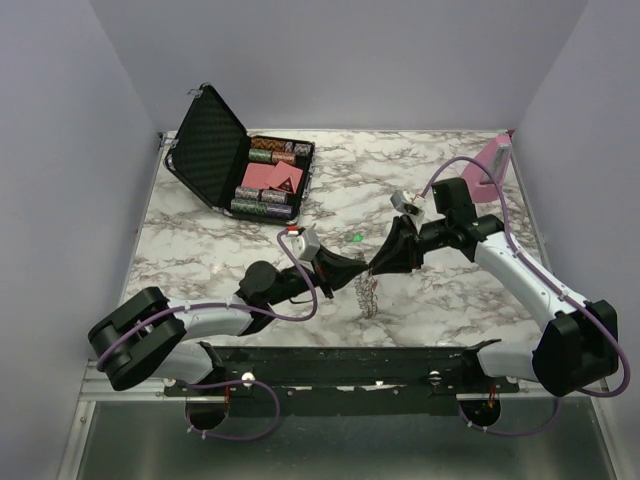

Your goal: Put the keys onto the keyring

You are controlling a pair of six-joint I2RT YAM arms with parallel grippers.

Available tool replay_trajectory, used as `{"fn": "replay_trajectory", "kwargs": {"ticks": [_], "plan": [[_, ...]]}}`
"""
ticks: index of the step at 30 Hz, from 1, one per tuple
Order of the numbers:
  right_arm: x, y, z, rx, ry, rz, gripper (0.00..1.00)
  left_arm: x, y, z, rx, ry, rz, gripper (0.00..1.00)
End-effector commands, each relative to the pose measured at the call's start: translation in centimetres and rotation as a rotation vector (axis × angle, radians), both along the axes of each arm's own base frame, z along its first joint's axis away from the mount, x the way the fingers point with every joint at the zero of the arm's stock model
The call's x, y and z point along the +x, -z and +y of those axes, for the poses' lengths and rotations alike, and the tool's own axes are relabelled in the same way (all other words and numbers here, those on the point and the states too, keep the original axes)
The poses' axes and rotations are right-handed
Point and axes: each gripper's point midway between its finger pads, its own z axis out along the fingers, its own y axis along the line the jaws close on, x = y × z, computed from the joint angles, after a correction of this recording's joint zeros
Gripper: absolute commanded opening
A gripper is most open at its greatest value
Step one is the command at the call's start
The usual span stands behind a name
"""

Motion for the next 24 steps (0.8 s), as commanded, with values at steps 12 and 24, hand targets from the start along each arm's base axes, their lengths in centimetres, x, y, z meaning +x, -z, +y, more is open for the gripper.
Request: {"fn": "replay_trajectory", "kwargs": {"ticks": [12, 24], "plan": [[0.00, 0.20, 0.27, -0.002, 0.005, 0.012, 0.29, 0.42, -3.82, 0.20, -0.120, -0.055, -0.065, 0.00], [0.18, 0.15, 0.31, -0.010, 0.013, 0.005, 0.00, 0.50, -3.69, 0.46, -0.125, -0.069, -0.060, 0.00]]}}
